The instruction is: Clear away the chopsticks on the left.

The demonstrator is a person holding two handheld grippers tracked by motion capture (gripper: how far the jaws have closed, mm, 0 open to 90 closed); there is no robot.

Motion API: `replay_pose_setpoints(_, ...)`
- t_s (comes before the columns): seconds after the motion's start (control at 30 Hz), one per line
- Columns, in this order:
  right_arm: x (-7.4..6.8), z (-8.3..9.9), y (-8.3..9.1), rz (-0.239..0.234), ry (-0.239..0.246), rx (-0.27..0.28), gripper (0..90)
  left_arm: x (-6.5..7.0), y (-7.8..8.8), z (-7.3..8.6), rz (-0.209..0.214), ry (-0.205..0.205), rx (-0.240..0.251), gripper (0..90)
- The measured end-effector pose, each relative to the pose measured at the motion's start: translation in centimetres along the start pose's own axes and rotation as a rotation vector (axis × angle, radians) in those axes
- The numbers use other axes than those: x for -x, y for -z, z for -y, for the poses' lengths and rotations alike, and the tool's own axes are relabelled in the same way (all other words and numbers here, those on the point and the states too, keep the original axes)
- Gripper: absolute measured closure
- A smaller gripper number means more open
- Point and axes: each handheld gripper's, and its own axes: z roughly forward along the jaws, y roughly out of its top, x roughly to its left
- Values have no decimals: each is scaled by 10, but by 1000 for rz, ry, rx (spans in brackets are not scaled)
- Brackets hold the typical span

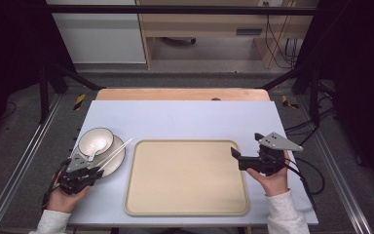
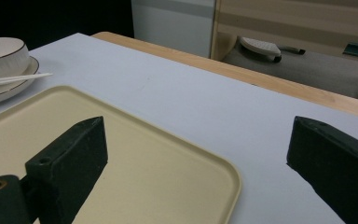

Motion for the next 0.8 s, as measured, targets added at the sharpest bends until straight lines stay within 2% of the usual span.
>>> replay_pose_setpoints(0.07, 0, 0, 0, -2, -1, -1, 54, 0, -2, -3, -5, 15, -2, 747)
replay_pose_setpoints(0.27, -1, 0, -1, -4, 0, -7, 54, 3, -10, -12, -18, 17, -64, 751)
replay_pose_setpoints(0.37, -1, 0, -1, -7, 1, -9, 54, 4, -14, -14, -29, 26, -77, 762)
replay_pose_setpoints(0.63, -1, 1, -2, -10, 4, -15, 54, 6, -16, -16, -36, 25, -91, 830)
replay_pose_setpoints(0.8, -1, 1, -2, -9, 1, -15, 54, 7, -16, -16, -31, 30, -91, 835)
